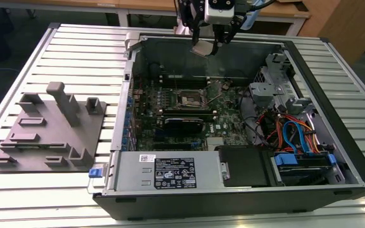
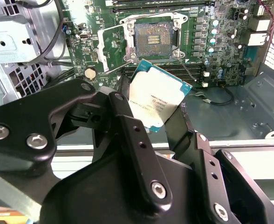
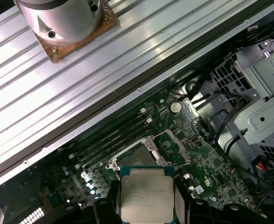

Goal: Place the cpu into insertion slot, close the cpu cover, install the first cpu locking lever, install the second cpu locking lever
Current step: 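Place the cpu into insertion slot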

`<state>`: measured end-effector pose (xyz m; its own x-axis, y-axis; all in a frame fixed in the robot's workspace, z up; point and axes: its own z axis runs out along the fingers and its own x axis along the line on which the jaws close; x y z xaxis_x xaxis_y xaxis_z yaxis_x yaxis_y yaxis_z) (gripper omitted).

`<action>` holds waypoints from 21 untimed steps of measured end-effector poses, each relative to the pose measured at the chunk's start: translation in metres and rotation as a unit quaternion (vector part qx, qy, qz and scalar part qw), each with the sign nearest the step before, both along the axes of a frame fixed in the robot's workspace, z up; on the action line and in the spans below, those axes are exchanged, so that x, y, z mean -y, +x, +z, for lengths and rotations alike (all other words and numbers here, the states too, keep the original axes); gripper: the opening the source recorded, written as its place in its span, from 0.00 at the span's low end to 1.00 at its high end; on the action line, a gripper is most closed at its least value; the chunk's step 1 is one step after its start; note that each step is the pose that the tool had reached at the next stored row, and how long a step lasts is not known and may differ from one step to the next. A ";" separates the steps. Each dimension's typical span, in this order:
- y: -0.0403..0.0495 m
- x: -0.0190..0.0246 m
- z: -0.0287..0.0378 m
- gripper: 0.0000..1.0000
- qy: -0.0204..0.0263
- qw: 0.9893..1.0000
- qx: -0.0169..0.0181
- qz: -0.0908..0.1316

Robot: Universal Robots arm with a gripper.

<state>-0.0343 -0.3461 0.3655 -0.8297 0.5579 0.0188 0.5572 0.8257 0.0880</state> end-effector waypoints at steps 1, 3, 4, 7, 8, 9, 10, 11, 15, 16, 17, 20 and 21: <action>0.0000 0.0000 0.0000 0.54 0.000 1.000 0.000 0.000; 0.0000 0.0000 0.0000 0.54 0.000 1.000 0.000 0.000; 0.0000 0.0000 0.0000 0.54 0.000 1.000 0.000 0.000; 0.0000 0.0000 0.0000 0.54 0.000 1.000 0.000 -0.003; 0.0000 0.0000 0.0000 0.54 0.000 1.000 0.000 -0.005; 0.0000 0.0000 0.0000 0.54 0.000 1.000 0.000 -0.008; 0.0000 0.0000 0.0000 0.54 0.000 1.000 0.000 -0.011; 0.0000 0.0000 -0.0001 0.54 0.000 1.000 0.000 -0.015; 0.0000 0.0000 -0.0002 0.54 0.000 0.999 0.000 -0.039; 0.0000 0.0000 -0.0003 0.54 0.000 0.999 0.000 -0.045; 0.0000 0.0000 -0.0003 0.54 0.000 0.999 0.000 -0.051; 0.0000 0.0000 -0.0003 0.54 0.000 0.998 0.000 -0.058; 0.0000 0.0000 -0.0003 0.54 0.000 0.998 0.000 -0.059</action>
<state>-0.0343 -0.3461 0.3652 -0.7589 0.6510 0.0188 0.6498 0.7550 0.0879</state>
